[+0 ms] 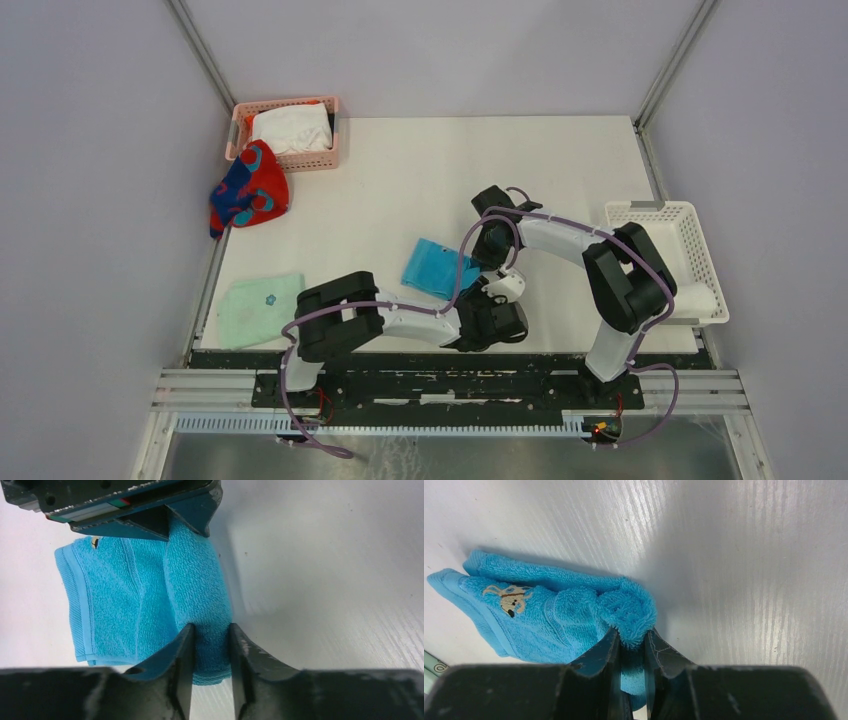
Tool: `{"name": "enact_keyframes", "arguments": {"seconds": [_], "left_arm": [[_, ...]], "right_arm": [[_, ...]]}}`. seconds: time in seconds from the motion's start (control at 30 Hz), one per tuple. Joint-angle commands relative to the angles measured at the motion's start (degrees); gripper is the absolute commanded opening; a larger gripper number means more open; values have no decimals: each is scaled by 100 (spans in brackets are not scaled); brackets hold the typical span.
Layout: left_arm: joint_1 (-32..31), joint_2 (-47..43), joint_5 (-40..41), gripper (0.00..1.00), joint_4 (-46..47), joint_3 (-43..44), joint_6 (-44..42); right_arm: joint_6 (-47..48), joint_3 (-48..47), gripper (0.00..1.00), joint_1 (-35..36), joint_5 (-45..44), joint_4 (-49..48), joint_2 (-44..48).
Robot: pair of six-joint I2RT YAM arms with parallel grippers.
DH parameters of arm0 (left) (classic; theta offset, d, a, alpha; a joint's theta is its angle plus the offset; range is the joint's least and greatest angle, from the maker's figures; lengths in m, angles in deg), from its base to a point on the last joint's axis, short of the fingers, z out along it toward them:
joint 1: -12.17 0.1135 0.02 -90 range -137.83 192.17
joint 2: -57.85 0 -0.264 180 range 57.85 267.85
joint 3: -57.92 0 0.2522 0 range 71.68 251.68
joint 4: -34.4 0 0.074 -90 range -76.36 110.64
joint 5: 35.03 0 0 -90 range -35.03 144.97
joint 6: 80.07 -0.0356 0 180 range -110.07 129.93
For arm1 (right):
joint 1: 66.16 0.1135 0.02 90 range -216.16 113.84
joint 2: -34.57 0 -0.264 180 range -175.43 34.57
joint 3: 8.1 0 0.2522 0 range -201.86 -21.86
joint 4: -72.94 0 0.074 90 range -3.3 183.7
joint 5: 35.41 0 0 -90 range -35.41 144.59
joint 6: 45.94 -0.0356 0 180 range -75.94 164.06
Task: Roll the towels
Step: Roll the towel at the center of the board.
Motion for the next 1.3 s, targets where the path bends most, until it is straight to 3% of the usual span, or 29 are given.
{"name": "enact_keyframes", "arguments": {"seconds": [0.0,0.13,0.27,0.47,0.7,0.93,1.27], "left_arm": [[154,82,-238,29,-106,-18,248],[386,-461,-726,13,216,-457,388],[880,-1240,-1920,6,818,-1140,617],[2174,-2375,-4474,3,2159,-2470,1334],[3509,-2565,-6710,3,3766,-3436,2508],[4242,-2179,-7442,3,5369,-4364,3854],[4422,-1703,-7435,3,6182,-4861,4584]], "right_arm": [[-50,-99,24,47,170,-220,65],[-59,124,30,24,309,-677,309],[65,431,43,-50,461,-1148,659],[188,1017,60,-336,861,-2080,1271],[283,1176,68,-402,1356,-2808,1143],[98,1132,73,-361,2014,-3735,436],[16,866,70,-193,2560,-4281,-611]]}}
